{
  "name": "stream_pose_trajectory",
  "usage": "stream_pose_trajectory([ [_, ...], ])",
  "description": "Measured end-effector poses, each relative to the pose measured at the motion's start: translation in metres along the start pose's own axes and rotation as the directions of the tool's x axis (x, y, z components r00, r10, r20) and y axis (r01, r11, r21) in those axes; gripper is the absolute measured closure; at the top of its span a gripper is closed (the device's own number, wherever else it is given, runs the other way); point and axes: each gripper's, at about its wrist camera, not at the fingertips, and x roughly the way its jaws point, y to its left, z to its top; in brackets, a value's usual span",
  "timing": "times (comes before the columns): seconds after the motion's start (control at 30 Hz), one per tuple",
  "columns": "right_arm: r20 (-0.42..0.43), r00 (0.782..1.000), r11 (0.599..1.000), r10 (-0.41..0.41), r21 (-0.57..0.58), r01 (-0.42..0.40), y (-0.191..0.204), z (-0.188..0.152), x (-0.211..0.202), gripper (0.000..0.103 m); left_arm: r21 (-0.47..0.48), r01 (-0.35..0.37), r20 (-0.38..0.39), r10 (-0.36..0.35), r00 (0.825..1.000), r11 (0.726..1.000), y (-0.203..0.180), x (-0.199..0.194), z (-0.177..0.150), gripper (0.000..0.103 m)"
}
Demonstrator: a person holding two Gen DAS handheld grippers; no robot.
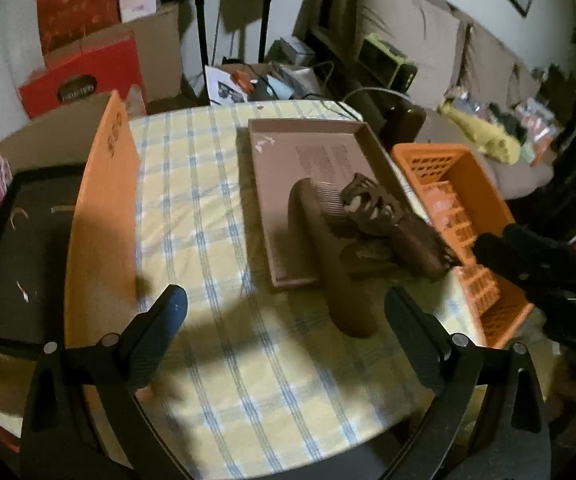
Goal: Organize objects
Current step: 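Move both tools toward the brown tray holding the wooden combs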
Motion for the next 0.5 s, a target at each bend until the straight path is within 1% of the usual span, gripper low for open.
stream_pose_trajectory([
  [0.13,-0.005,1.000,1.000,0.005,0.021,-0.005,-0.008,-0.002,0.001,0.021,-0.014,0.009,-0.031,-0.009,0.999,1.000,-0.005,0.014,0.000,0.009],
  [0.27,-0.006,1.000,0.999,0.010,0.037,-0.010,-0.014,-0.004,0.002,0.021,0.008,-0.014,-0.042,0.015,0.999,1.000,-0.012,0.022,-0.001,0.011],
  [0.47,-0.018,1.000,0.999,0.022,0.047,-0.021,-0.016,-0.007,0.007,0.022,0.014,-0.016,-0.088,0.017,0.996,1.000,-0.015,0.036,0.000,0.025],
  [0.5,-0.019,1.000,0.999,0.024,0.047,-0.023,-0.016,-0.007,0.008,0.023,0.013,-0.015,-0.093,0.016,0.996,1.000,-0.015,0.037,0.000,0.032],
])
